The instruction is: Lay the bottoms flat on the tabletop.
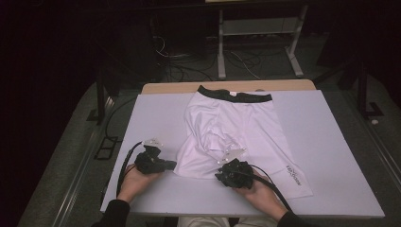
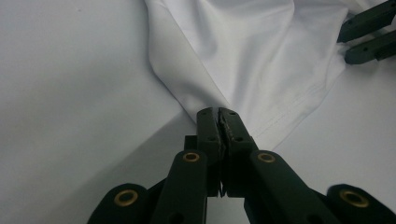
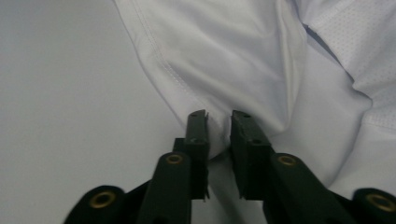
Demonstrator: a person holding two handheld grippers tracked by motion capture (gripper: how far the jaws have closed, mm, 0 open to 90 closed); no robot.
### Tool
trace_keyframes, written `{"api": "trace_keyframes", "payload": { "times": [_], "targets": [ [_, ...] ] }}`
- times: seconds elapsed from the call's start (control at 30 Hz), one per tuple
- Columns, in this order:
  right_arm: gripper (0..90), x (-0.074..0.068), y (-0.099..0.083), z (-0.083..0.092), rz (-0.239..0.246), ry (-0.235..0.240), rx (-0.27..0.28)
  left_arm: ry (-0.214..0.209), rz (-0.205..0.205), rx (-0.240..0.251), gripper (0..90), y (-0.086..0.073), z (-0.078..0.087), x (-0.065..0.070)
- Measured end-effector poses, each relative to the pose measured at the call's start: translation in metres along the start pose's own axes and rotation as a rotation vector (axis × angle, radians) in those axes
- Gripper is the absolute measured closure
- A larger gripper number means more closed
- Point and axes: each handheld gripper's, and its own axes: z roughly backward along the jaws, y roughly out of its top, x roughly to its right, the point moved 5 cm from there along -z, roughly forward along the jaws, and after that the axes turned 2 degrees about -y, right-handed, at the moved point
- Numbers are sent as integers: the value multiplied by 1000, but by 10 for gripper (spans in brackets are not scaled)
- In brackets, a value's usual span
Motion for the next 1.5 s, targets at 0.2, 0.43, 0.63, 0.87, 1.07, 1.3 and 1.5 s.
{"api": "trace_keyframes", "payload": {
  "times": [0.2,0.43,0.63,0.87,1.07,1.3,1.5],
  "targets": [
    [863,2,1,-1,-37,49,1,9,0,2,876,0,1,-1],
    [866,0,1,6,-78,128,-14,28,-3,6,880,-2,11,-1],
    [867,-7,1,13,-103,194,-6,33,-5,-5,883,-7,18,1],
    [867,-16,4,20,-114,255,-1,67,-16,-20,886,-8,35,1],
    [867,-29,9,18,-109,310,-12,85,-31,-36,886,-11,47,1],
    [866,-45,13,15,-99,358,-27,93,-34,-37,886,-21,54,-2],
    [866,-51,13,10,-111,388,-42,108,-39,-49,886,-27,55,-4]
  ]
}}
